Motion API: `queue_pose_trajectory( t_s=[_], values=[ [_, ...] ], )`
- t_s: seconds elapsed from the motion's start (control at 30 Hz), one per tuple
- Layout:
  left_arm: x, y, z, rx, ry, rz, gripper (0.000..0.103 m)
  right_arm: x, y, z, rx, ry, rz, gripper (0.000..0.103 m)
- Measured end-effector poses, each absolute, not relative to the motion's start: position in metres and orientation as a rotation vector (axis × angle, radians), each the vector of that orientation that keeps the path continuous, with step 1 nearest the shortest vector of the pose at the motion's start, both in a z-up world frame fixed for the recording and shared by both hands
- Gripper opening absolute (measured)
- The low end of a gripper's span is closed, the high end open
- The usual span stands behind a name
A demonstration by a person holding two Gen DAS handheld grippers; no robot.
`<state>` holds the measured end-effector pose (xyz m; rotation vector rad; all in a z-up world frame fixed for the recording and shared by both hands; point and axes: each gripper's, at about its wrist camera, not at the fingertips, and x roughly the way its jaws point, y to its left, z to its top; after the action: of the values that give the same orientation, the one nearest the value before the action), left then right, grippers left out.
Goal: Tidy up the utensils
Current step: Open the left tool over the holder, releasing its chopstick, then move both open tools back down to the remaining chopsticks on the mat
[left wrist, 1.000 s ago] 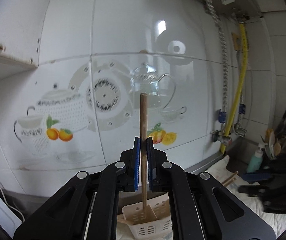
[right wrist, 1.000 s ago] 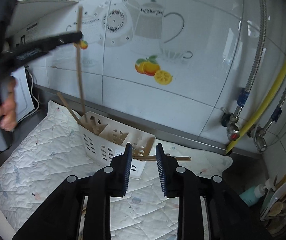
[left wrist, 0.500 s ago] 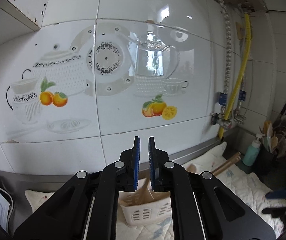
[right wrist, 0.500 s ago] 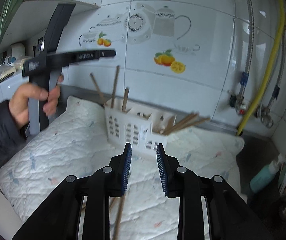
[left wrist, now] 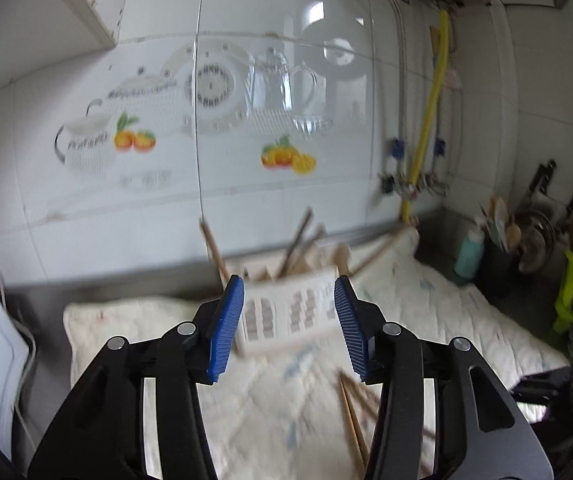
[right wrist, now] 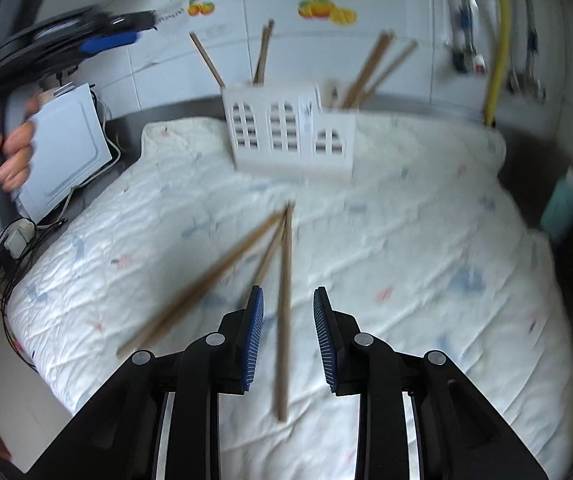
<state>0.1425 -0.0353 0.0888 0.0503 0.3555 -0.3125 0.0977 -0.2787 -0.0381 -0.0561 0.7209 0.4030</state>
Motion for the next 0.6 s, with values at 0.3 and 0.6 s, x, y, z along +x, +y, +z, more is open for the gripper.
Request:
queue_pose_trajectory(
  t_s=[0.3,0.6],
  values=[
    [0.099,-0.022,0.007,-0.029,0.552,-0.304,0.053,0.084,-0.279,-0.082,-0.007,0.774,0.372,0.022],
    [0.076,-0.028,-0.058,-0.036,0.708,-0.318,0.053,0.084,-0.271,-0.093,-0.030,0.782,0.355,0.017]
  ],
)
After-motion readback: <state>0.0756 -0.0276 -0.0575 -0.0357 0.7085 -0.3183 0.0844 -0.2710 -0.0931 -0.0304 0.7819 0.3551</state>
